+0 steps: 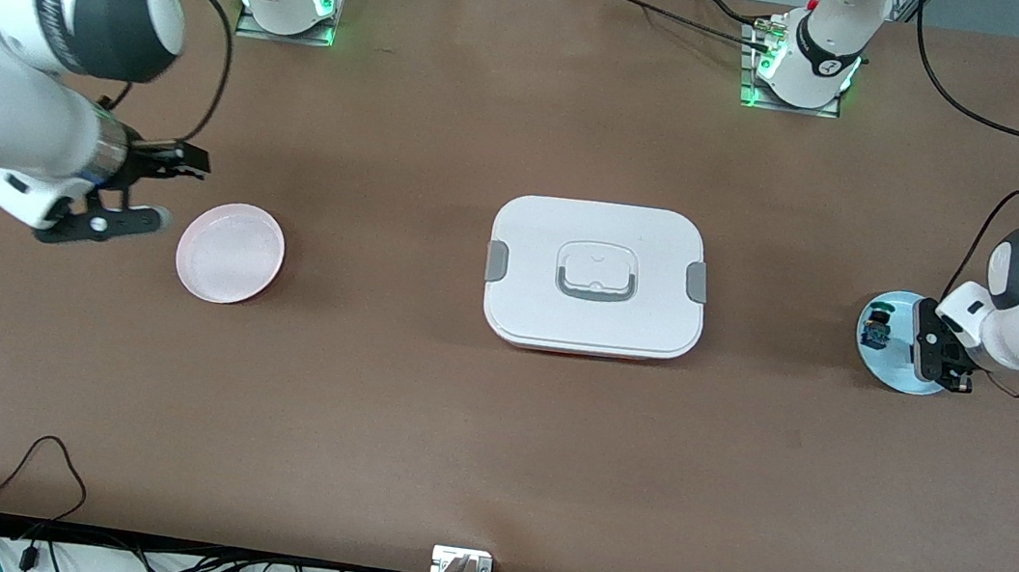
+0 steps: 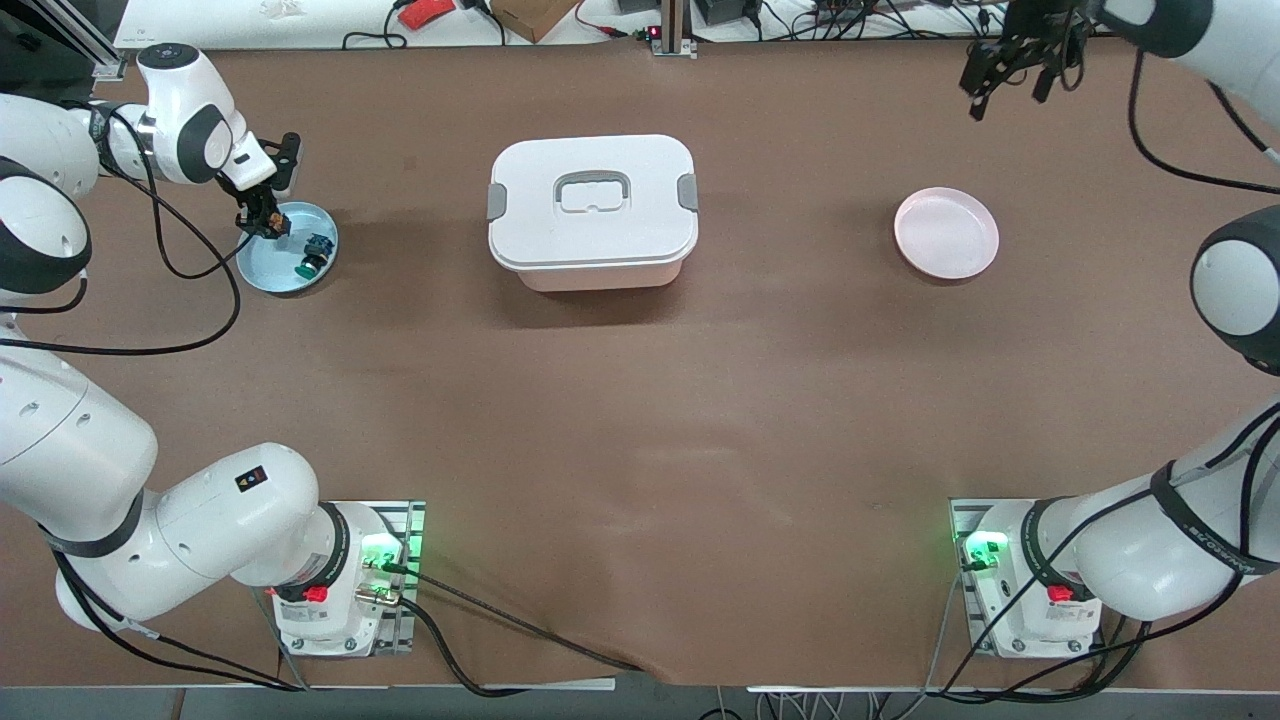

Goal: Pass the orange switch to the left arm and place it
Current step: 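Lower the switch onto the blue plate with the left gripper, then open the left gripper and lift it while the right gripper retracts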

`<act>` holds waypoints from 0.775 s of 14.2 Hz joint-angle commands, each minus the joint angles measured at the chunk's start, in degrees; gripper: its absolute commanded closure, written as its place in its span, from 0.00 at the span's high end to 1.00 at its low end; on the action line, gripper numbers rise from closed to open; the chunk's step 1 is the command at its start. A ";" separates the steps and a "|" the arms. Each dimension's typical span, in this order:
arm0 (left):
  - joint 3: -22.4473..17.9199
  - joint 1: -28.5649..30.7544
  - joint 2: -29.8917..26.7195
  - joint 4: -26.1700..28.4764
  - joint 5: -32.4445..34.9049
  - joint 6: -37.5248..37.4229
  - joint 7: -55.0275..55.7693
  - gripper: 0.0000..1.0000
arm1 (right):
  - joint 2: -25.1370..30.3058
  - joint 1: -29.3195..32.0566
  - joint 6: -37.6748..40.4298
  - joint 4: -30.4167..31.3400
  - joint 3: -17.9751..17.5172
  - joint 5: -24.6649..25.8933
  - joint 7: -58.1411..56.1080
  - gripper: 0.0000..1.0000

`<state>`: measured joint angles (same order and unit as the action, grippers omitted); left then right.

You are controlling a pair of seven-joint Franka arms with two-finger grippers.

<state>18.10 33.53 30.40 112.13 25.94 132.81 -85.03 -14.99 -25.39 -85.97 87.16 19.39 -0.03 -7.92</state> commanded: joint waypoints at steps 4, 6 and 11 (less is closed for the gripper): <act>0.80 1.36 2.48 -1.12 1.48 -0.18 -0.83 0.44 | 3.48 5.78 0.18 -1.11 -2.06 0.47 11.42 1.00; 0.97 1.97 2.39 -1.21 1.39 -0.45 -1.01 1.00 | 3.74 12.78 -0.60 -1.11 -8.89 0.47 11.71 1.00; 5.26 2.24 -0.59 -3.66 0.07 -8.68 -0.05 1.00 | 6.29 21.96 -2.89 1.95 -17.81 1.26 11.09 1.00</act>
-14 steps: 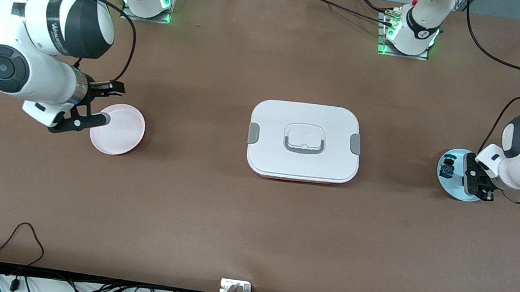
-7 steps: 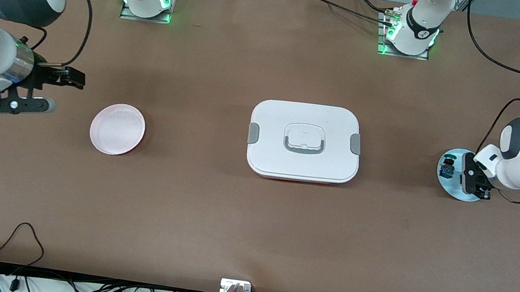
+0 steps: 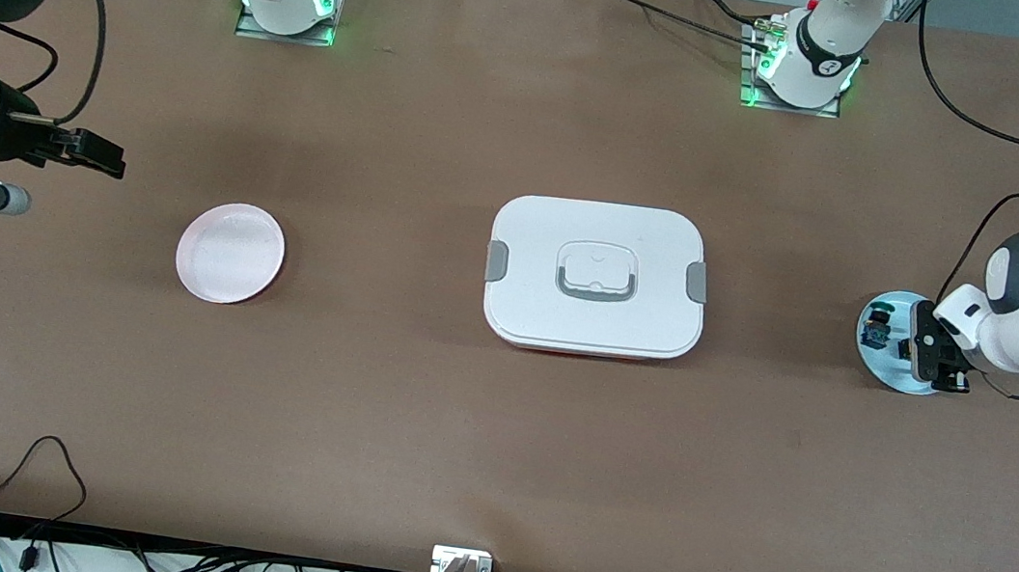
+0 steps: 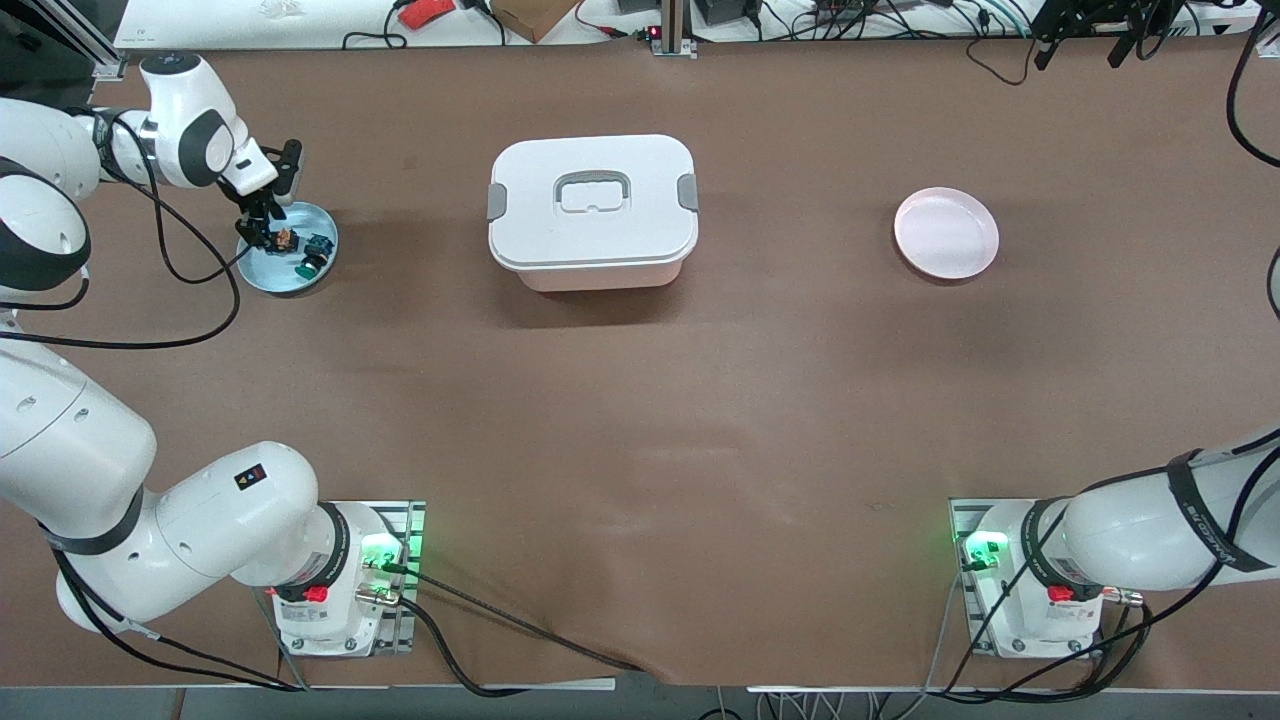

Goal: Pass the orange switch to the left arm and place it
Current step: 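Open the left gripper and lift it while the right gripper retracts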

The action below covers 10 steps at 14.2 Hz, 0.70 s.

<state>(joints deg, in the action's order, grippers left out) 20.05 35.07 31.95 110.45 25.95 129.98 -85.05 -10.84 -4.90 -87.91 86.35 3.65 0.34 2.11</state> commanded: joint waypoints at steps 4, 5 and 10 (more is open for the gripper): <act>6.92 0.09 -2.15 -12.43 -5.54 -22.10 4.87 1.00 | 8.63 1.64 -10.93 13.54 -2.07 0.80 0.18 1.00; 7.36 -0.17 -2.15 -14.19 -7.73 -25.44 7.85 1.00 | 9.34 1.64 -11.75 14.71 -2.07 0.89 -0.43 1.00; 14.56 -0.53 -2.15 -20.52 -10.83 -37.94 32.35 1.00 | 8.82 1.65 -10.71 12.88 -2.07 0.80 -1.05 1.00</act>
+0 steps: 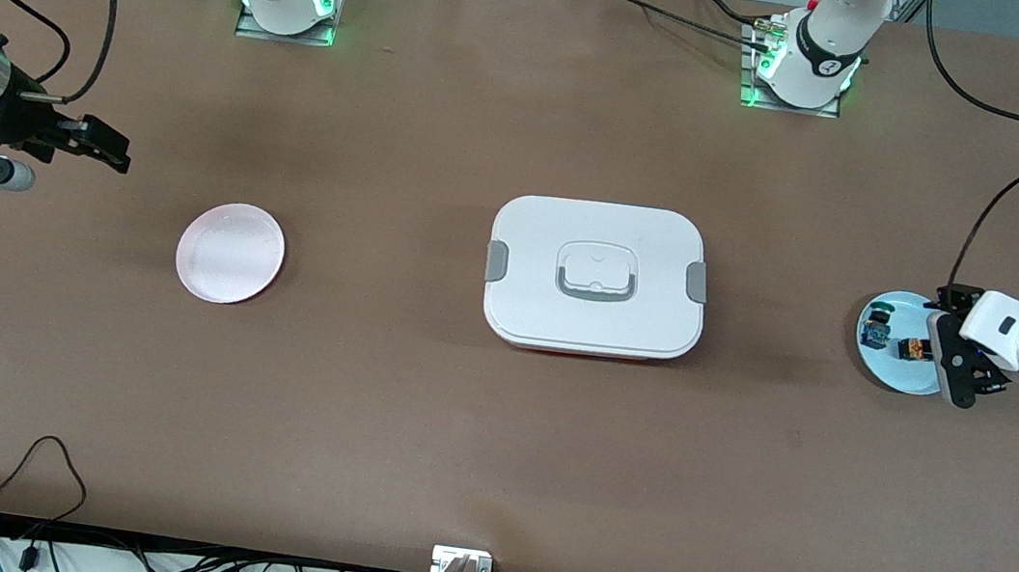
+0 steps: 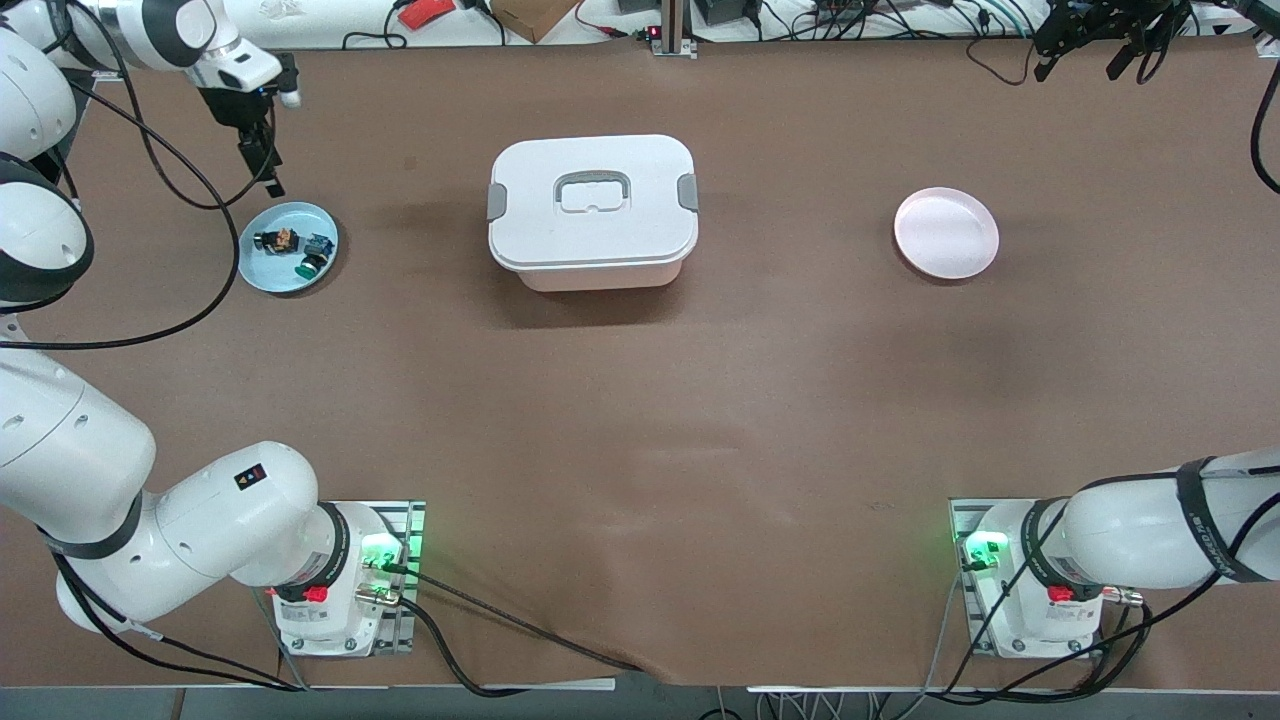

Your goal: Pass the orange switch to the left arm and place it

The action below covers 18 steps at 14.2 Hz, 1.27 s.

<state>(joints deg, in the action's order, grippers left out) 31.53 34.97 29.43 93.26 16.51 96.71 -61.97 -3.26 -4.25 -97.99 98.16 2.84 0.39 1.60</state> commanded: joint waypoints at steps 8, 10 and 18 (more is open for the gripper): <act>9.79 -4.11 -3.04 -15.83 -6.48 -19.89 43.67 1.00 | 1.15 1.53 2.70 -1.74 -0.91 0.75 -1.85 1.00; 2.02 -10.93 -12.16 -13.39 -11.21 -19.55 49.89 1.00 | 1.06 1.35 5.69 -4.37 -1.08 0.40 -4.67 1.00; -32.31 -38.22 -32.76 9.01 -18.45 4.66 62.34 1.00 | 2.64 1.26 8.16 -3.33 -0.73 0.31 -2.65 1.00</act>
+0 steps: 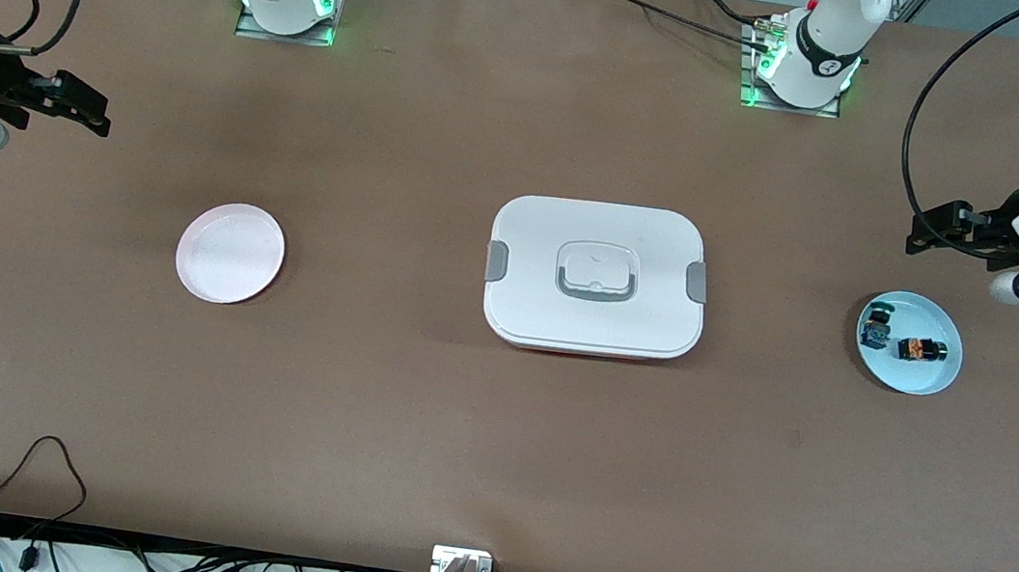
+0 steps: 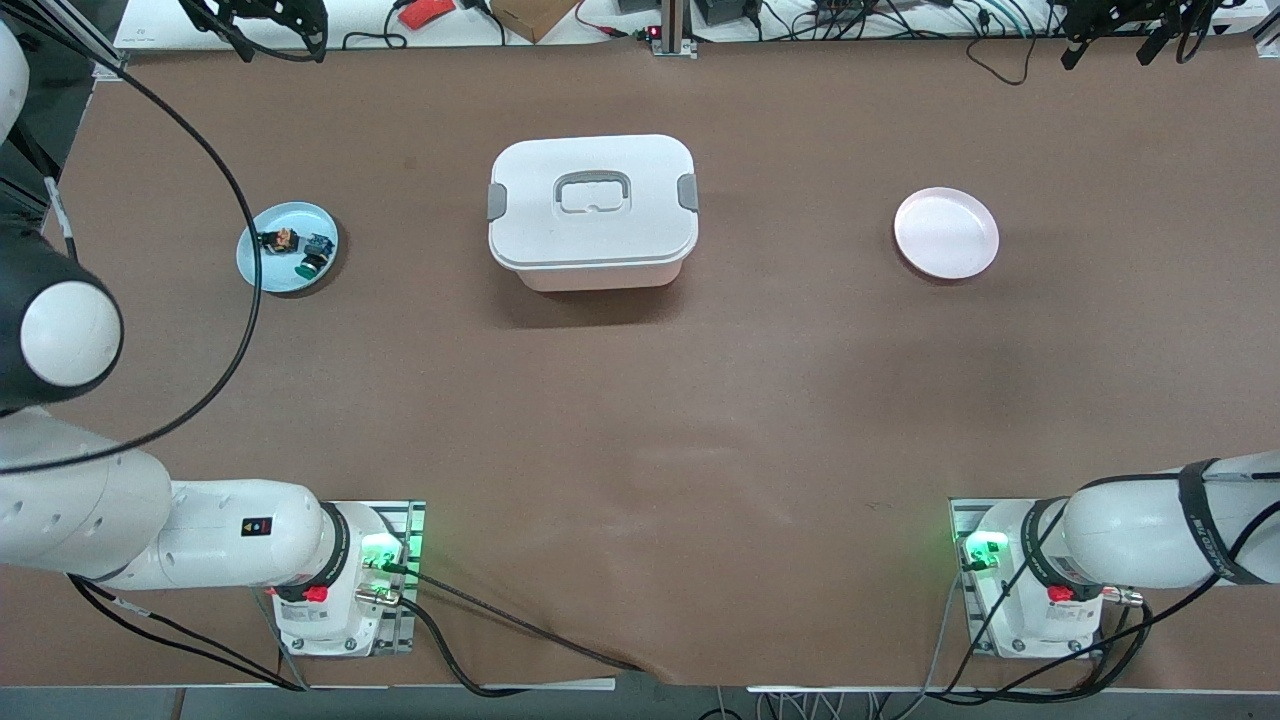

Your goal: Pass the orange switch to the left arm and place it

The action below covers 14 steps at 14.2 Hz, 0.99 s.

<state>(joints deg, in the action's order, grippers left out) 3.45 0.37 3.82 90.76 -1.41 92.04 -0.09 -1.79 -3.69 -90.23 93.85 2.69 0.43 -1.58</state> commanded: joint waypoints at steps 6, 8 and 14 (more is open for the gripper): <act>-3.28 -3.27 -6.81 10.06 2.38 8.08 0.79 1.00 | 3.28 0.70 1.02 1.95 -0.58 0.44 0.43 1.00; -3.19 -3.27 -6.90 8.30 3.08 4.56 0.79 1.00 | 5.11 0.62 0.06 4.13 -0.58 0.44 0.61 1.00; -2.93 -3.09 -6.64 6.18 4.23 0.94 0.09 1.00 | 8.82 0.71 -1.44 8.63 -0.67 0.62 0.35 1.00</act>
<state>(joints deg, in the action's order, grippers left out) 0.52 -2.34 -2.92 98.02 1.74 94.12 -0.09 5.78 -3.65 -91.49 101.43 2.70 0.44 -1.57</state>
